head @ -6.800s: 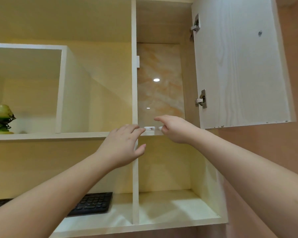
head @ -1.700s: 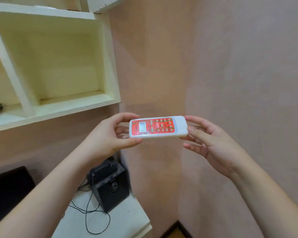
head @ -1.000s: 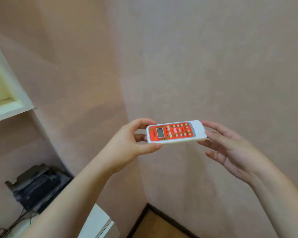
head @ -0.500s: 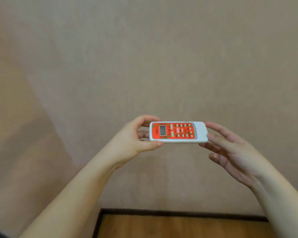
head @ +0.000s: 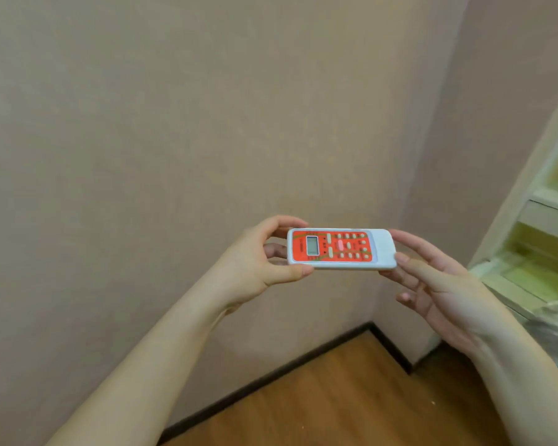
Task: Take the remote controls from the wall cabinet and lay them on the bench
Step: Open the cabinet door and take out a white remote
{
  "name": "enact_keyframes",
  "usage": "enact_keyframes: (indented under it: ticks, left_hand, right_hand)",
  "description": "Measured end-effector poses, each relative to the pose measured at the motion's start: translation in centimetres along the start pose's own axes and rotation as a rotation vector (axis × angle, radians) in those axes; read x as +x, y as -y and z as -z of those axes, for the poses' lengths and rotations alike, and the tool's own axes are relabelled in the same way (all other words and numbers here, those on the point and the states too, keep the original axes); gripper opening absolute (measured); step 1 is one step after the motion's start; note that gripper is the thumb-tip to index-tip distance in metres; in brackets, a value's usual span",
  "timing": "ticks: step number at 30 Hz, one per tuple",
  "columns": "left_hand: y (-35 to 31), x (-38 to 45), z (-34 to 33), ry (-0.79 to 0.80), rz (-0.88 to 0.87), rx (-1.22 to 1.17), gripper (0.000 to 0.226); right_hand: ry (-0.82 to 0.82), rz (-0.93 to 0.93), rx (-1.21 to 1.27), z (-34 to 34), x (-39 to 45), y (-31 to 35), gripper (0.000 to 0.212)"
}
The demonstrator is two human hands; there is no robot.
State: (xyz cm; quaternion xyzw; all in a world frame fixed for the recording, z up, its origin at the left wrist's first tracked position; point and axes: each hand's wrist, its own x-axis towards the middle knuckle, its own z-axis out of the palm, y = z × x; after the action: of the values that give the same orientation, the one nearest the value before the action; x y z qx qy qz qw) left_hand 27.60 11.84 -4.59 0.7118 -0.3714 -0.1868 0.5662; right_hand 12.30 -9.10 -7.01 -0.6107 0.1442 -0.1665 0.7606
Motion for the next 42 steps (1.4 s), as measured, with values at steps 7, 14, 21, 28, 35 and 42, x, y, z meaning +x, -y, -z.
enact_keyframes:
  ticks: [7, 14, 21, 28, 35, 42]
  left_hand:
    - [-2.2, 5.0, -13.8, 0.218, -0.038, -0.002, 0.053]
    - [-5.1, 8.0, -26.9, 0.400, -0.105, 0.022, 0.053]
    - [-5.9, 11.2, -35.2, 0.553, -0.131, 0.059, 0.054]
    - [-4.8, 15.9, -41.2, 0.707, -0.122, 0.033, 0.055]
    - [-2.2, 23.5, -43.8, 0.810, -0.102, -0.027, 0.057]
    - [0.1, 29.8, -46.7, 0.910, -0.045, -0.049, 0.059]
  right_hand:
    - [-0.221, 0.032, 0.011, 12.8, -6.3, 1.5, 0.046]
    - [-0.413, 0.040, 0.051, 23.9, -13.0, 2.9, 0.036]
    - [-0.615, 0.080, 0.078, 29.6, -16.7, 2.6, 0.035]
    - [-0.782, 0.055, 0.066, 33.6, -16.6, 1.8, 0.032]
    - [-0.912, 0.034, 0.059, 36.4, -11.1, 1.0, 0.031]
    - [-1.022, 0.016, 0.008, 38.5, -6.6, 0.8, 0.030]
